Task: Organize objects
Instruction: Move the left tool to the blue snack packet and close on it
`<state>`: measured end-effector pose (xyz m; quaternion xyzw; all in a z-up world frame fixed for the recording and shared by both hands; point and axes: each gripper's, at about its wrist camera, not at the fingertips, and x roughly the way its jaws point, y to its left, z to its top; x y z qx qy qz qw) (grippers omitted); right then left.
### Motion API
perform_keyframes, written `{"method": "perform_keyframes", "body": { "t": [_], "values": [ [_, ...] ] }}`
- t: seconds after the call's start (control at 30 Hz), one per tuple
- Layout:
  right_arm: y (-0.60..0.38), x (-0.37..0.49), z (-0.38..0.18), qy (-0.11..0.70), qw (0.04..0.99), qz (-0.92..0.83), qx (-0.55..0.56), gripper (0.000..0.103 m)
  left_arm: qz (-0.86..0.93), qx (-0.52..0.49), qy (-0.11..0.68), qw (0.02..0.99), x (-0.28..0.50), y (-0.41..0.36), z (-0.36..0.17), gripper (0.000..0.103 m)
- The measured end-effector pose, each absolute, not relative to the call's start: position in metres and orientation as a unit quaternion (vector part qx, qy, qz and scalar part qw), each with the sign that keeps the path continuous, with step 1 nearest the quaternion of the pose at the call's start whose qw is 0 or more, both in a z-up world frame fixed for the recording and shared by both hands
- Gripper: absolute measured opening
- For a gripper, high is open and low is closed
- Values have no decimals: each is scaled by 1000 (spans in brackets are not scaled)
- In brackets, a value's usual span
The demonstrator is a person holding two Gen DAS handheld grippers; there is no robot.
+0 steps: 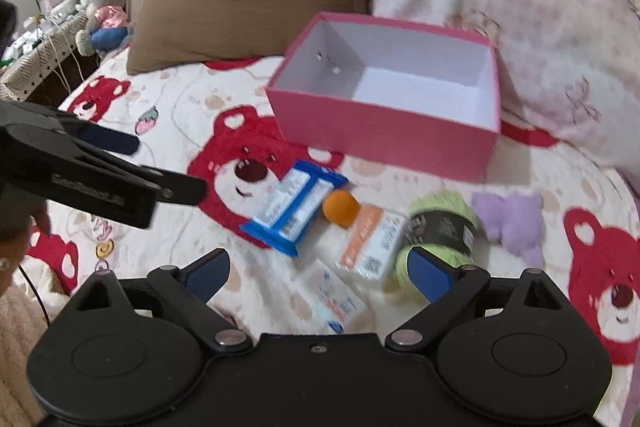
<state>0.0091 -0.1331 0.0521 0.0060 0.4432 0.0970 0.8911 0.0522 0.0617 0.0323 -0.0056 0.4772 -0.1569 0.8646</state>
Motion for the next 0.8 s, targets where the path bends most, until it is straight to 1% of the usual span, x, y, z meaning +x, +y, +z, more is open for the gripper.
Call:
{"method": "perform_keyframes", "body": {
  "t": [0.1,0.17,0.27,0.47,0.57,0.63,0.7,0.8],
  "values": [
    [-124,13,48,422,900,103,10,97,-163,-37,468,868,59,74,27,100],
    [-117,14,44,413,902,126,13,98,-159,-26,463,871,64,77,23,100],
    [-105,28,33,449,879,159,19,98,-166,-8,454,875,70,78,16,100],
    [-89,47,14,443,880,167,25,98,-167,-7,459,872,82,85,2,100],
    [-87,57,5,455,873,171,46,97,-182,0,459,869,86,84,-5,100],
    [-83,61,-4,461,869,173,49,97,-195,-15,461,866,88,84,-13,100],
    [-79,65,-12,463,867,177,50,96,-206,-56,467,858,91,89,-25,100],
    [-77,67,-22,463,865,183,67,95,-203,-62,474,855,95,91,-39,100]
  ]
}}
